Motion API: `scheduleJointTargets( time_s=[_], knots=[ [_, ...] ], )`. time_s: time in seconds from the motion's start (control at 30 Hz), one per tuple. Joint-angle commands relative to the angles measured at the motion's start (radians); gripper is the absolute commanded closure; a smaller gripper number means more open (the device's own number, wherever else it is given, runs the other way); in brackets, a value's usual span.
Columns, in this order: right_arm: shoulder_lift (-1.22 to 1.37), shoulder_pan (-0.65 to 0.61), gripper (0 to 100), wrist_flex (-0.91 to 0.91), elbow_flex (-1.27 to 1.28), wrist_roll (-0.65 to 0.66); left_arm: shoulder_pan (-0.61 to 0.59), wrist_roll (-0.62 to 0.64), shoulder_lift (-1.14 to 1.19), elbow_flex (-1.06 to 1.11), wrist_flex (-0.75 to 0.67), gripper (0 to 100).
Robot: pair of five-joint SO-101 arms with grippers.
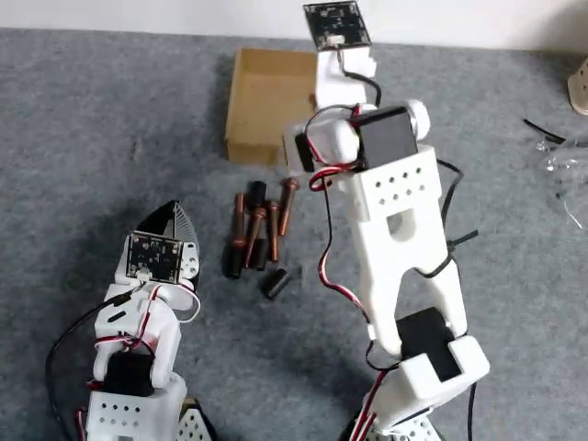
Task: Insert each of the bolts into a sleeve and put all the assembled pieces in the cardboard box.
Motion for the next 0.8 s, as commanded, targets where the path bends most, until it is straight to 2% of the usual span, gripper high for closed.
scheduleJointTargets(
  time_s=[0.0,0.17,0.3,0.53,0.77],
  knots=[
    [-0.11,-0.013,82.0,0.021,-0.038,-0.011,-0.005,-0.008,-0.004,0.021,-0.02,99],
    [-0.268,-0.013,82.0,0.022,-0.024,-0.011,-0.005,-0.008,-0.004,0.021,-0.02,99],
    [-0.414,-0.013,82.0,0.01,0.139,-0.009,-0.005,-0.009,-0.004,0.021,-0.02,99],
    [-0.705,-0.01,82.0,-0.165,0.625,-0.017,-0.007,-0.009,-0.004,0.021,-0.02,99],
    [-0.932,-0.012,82.0,-0.452,1.208,-0.018,-0.007,-0.009,-0.004,0.021,-0.02,99]
  ],
)
